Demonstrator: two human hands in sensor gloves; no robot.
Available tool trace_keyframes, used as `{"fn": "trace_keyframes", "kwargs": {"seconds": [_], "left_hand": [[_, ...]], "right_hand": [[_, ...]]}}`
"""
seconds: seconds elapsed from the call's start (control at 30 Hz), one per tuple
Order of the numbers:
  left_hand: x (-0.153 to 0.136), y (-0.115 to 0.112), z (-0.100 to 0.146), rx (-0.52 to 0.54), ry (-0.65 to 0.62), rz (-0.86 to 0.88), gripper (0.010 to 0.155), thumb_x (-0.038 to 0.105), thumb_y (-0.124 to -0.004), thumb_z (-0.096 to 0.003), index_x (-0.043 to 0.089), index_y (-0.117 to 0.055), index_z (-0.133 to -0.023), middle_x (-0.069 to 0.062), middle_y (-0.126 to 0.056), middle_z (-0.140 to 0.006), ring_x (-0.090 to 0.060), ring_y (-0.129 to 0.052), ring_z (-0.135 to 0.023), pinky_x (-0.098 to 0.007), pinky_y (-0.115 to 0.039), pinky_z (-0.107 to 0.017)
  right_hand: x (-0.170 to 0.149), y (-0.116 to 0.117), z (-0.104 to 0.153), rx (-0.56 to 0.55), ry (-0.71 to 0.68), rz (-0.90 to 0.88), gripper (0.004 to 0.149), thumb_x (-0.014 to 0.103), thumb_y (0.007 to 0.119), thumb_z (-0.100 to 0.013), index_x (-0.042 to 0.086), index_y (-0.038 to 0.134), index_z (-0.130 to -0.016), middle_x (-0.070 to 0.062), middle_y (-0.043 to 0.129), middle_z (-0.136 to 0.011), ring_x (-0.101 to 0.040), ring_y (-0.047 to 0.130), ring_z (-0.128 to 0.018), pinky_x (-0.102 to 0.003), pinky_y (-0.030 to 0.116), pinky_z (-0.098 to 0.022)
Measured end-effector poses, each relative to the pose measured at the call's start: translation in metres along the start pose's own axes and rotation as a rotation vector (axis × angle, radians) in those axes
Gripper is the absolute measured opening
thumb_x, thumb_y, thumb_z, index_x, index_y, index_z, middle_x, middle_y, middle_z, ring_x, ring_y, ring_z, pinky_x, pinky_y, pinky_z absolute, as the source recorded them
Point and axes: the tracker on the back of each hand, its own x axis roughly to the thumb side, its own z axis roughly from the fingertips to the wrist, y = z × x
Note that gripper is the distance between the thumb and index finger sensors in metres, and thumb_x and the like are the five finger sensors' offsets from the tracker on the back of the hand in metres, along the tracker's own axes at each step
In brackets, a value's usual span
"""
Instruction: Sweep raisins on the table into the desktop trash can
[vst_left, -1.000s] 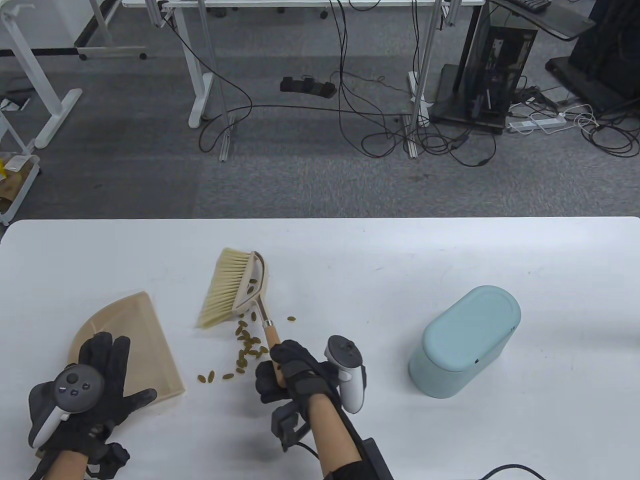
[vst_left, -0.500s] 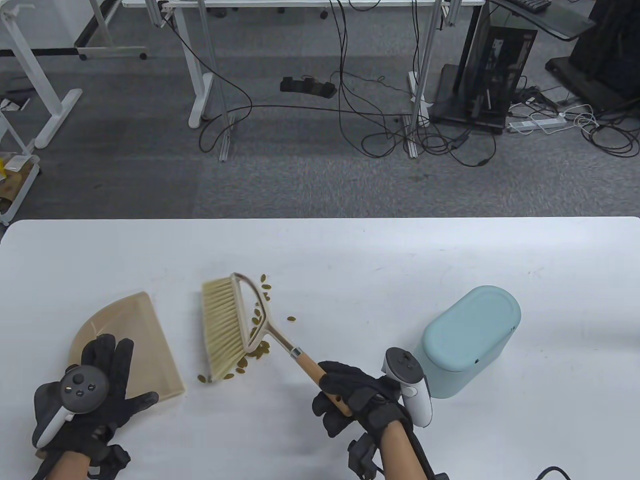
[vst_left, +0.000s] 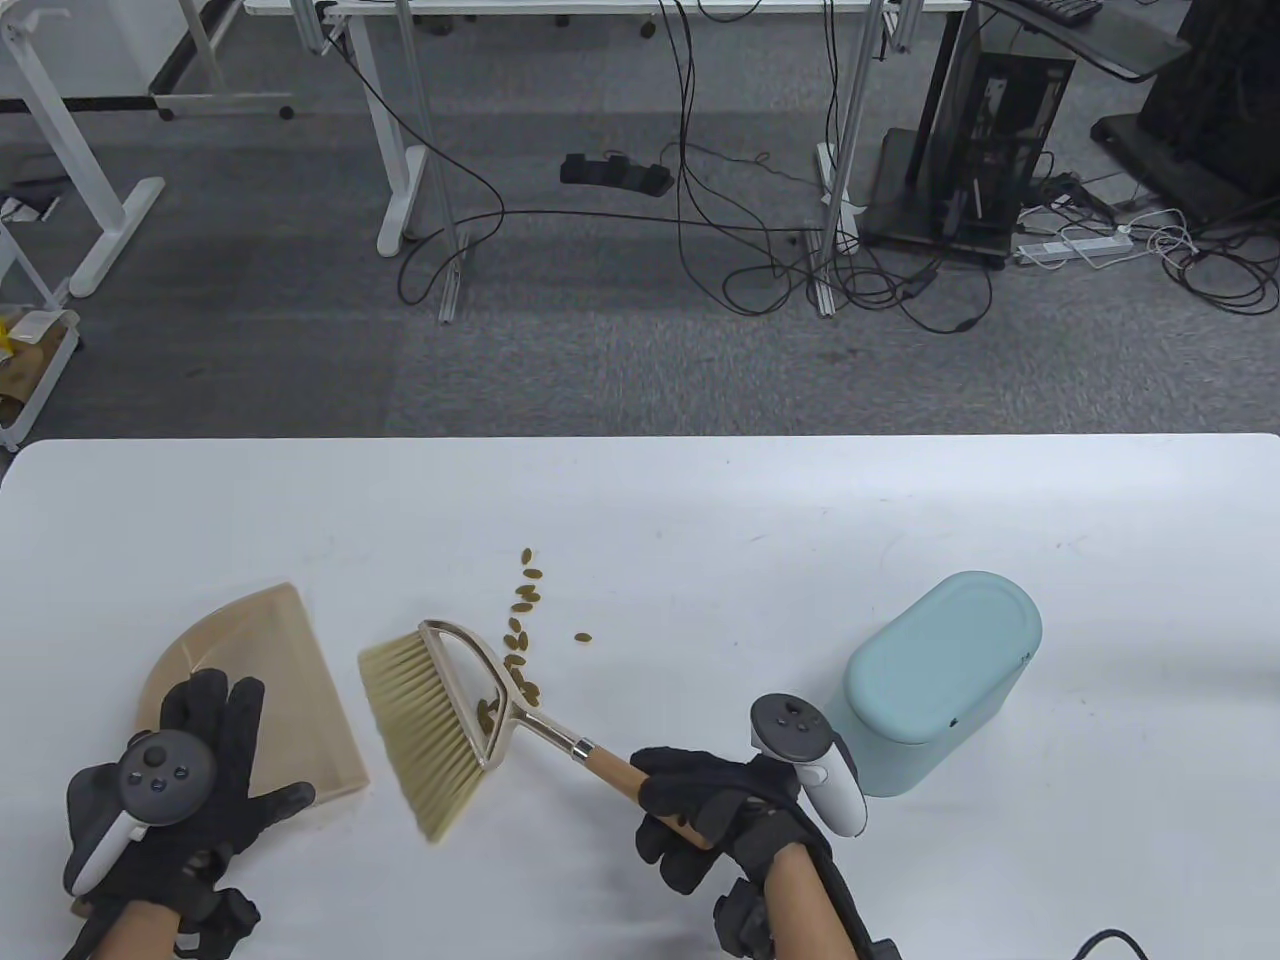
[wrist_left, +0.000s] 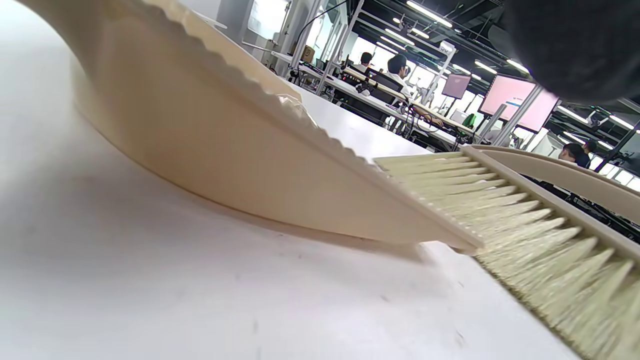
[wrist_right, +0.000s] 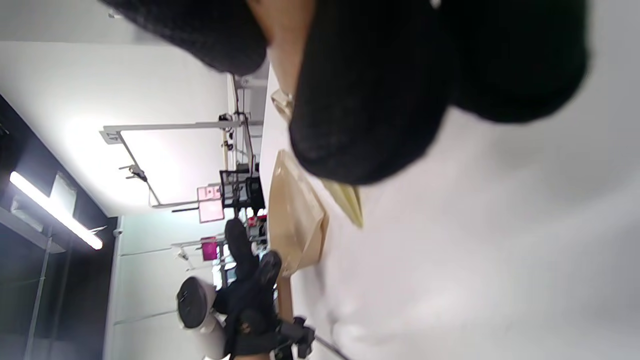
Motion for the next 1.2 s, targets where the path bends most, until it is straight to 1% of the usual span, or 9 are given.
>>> {"fn": "trace_keyframes", "kwargs": {"seconds": [0.17, 0.47, 0.53, 0.63, 0.77, 0.87, 1.0, 1.1, 1.2], "left_hand": [[-0.001, -0.001, 0.0, -0.008, 0.015, -0.003, 0.102, 0.066, -0.077, -0.0398, 0.04, -0.002, -0.105, 0.007, 0.021, -0.112, -0.025, 0.019, -0.113, -0.068, 0.003, -0.077], [-0.001, -0.002, 0.0, -0.018, 0.02, -0.015, 0.103, 0.066, -0.077, -0.0399, 0.04, -0.002, -0.105, 0.007, 0.021, -0.112, -0.025, 0.019, -0.113, -0.068, 0.004, -0.077], [0.0, -0.002, 0.0, -0.02, 0.021, -0.018, 0.103, 0.066, -0.077, -0.0398, 0.04, -0.002, -0.105, 0.007, 0.021, -0.112, -0.025, 0.019, -0.113, -0.068, 0.004, -0.077], [0.0, -0.002, -0.001, -0.02, 0.021, -0.019, 0.102, 0.066, -0.077, -0.0399, 0.041, -0.002, -0.105, 0.008, 0.021, -0.112, -0.025, 0.019, -0.113, -0.068, 0.004, -0.077], [-0.001, -0.004, -0.002, -0.026, 0.034, -0.023, 0.102, 0.065, -0.077, -0.0398, 0.041, -0.002, -0.105, 0.008, 0.021, -0.112, -0.025, 0.019, -0.113, -0.068, 0.004, -0.077], [-0.001, -0.005, -0.001, -0.033, 0.036, -0.028, 0.102, 0.065, -0.077, -0.0399, 0.041, -0.001, -0.104, 0.008, 0.022, -0.112, -0.025, 0.02, -0.112, -0.068, 0.004, -0.077], [-0.002, -0.001, 0.0, -0.007, 0.036, -0.011, 0.103, 0.066, -0.077, -0.0394, 0.041, -0.001, -0.104, 0.008, 0.023, -0.111, -0.024, 0.022, -0.111, -0.067, 0.005, -0.077], [-0.003, 0.001, 0.001, 0.023, 0.048, -0.016, 0.106, 0.065, -0.081, -0.0376, 0.042, -0.001, -0.104, 0.009, 0.024, -0.11, -0.022, 0.026, -0.109, -0.066, 0.007, -0.077], [-0.004, 0.0, -0.001, 0.009, 0.061, -0.021, 0.106, 0.065, -0.081, -0.0377, 0.042, -0.001, -0.104, 0.01, 0.024, -0.11, -0.022, 0.026, -0.109, -0.066, 0.007, -0.077]], "right_hand": [[0.002, -0.019, 0.014, -0.142, 0.022, 0.118, 0.07, 0.04, 0.073, -0.056, -0.005, 0.05, -0.105, -0.015, 0.092, -0.06, -0.015, 0.098, -0.016, -0.041, 0.086, -0.029], [-0.013, -0.045, 0.035, -0.336, 0.057, 0.1, 0.07, 0.04, 0.073, -0.057, -0.003, 0.049, -0.106, -0.014, 0.092, -0.06, -0.015, 0.098, -0.017, -0.041, 0.086, -0.03], [-0.017, -0.048, 0.037, -0.341, 0.057, 0.076, 0.071, 0.041, 0.072, -0.057, -0.005, 0.048, -0.106, -0.012, 0.092, -0.06, -0.013, 0.098, -0.016, -0.039, 0.086, -0.029], [-0.018, -0.041, 0.035, -0.272, -0.046, -0.147, 0.072, 0.039, 0.07, -0.059, -0.008, 0.042, -0.106, -0.014, 0.09, -0.062, -0.012, 0.098, -0.018, -0.038, 0.086, -0.029], [-0.002, -0.019, 0.009, -0.281, -0.119, -0.235, 0.071, 0.04, 0.065, -0.061, -0.007, 0.038, -0.107, -0.013, 0.088, -0.065, -0.01, 0.099, -0.021, -0.036, 0.087, -0.031], [0.008, 0.0, -0.021, -0.305, -0.088, -0.345, 0.071, 0.04, 0.062, -0.062, -0.008, 0.033, -0.106, -0.013, 0.086, -0.066, -0.01, 0.099, -0.023, -0.036, 0.086, -0.032], [0.006, 0.008, -0.041, -0.306, -0.01, -0.373, 0.071, 0.039, 0.059, -0.062, -0.009, 0.03, -0.105, -0.014, 0.085, -0.067, -0.009, 0.099, -0.025, -0.035, 0.086, -0.033], [-0.001, 0.004, -0.033, -0.302, 0.009, -0.382, 0.072, 0.039, 0.058, -0.062, -0.011, 0.028, -0.104, -0.014, 0.085, -0.067, -0.009, 0.099, -0.025, -0.036, 0.087, -0.033], [-0.008, -0.005, -0.007, -0.277, 0.059, -0.365, 0.076, 0.04, 0.057, -0.063, -0.014, 0.02, -0.102, -0.014, 0.086, -0.066, -0.009, 0.1, -0.024, -0.035, 0.087, -0.033]]}}
